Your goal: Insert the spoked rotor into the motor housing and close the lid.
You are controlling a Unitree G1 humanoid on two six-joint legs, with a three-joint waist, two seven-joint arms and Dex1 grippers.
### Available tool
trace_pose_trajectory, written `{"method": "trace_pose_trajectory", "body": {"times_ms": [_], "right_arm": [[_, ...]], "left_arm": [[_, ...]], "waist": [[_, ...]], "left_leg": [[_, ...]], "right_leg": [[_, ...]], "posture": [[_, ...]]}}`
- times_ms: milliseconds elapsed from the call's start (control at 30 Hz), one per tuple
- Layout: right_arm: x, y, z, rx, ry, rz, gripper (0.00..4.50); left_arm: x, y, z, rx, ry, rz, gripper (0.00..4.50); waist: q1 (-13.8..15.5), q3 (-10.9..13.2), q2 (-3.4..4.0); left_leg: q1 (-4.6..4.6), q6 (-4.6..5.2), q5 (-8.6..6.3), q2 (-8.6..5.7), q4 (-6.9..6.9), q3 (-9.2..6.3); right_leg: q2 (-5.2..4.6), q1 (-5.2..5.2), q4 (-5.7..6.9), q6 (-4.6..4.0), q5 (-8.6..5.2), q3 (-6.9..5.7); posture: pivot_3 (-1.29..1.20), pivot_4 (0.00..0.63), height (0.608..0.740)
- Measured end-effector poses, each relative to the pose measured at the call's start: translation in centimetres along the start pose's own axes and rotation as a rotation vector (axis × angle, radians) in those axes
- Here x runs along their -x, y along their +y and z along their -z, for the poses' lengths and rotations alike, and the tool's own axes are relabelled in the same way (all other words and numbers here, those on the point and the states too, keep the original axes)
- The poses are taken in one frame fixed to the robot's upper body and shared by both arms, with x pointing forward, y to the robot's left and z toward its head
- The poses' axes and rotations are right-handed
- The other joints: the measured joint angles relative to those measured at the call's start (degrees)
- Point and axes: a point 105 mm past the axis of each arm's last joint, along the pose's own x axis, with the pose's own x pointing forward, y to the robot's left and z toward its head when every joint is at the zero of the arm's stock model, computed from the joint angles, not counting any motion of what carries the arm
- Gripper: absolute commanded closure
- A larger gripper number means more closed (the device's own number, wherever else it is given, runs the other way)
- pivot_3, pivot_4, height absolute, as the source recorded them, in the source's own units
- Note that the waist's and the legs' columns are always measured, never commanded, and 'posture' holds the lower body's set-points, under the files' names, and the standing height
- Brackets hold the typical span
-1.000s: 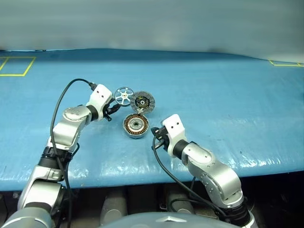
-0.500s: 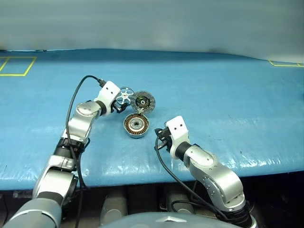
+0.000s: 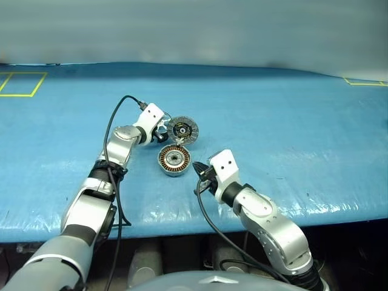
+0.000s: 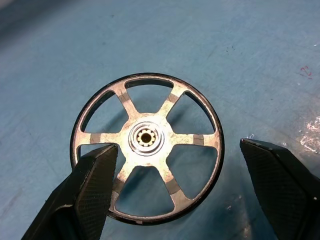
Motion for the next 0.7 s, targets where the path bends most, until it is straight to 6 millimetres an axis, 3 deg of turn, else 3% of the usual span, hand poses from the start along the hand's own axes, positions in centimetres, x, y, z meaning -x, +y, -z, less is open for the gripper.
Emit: {"method": "trace_pose_trajectory", "body": {"times_ms": [467, 700], "right_arm": [[-0.2, 0.0, 0.4, -0.01, 0.0, 0.009, 4.5], [-0.2, 0.0, 0.6, -0.013, 0.006, 0.011, 4.5]], "left_arm": [[-0.3, 0.4, 0.3, 0.02, 0.021, -0.015, 0.25], [0.8, 0.5, -2.0, 0.091, -0.09, -0.008, 0.25]], "waist": [[0.0, 0.0, 0.0], [0.0, 0.0, 0.0]], "left_leg": [[0.0, 0.0, 0.0, 0.01, 0.05, -0.01], [0.0, 0.0, 0.0, 0.01, 0.05, -0.02]], "right_leg": [[0.0, 0.01, 0.04, 0.01, 0.01, -0.01], [0.0, 0.02, 0.04, 0.01, 0.01, 0.0]], "posture": [[0.0, 0.15, 0.74], [0.0, 0.15, 0.74]]}}
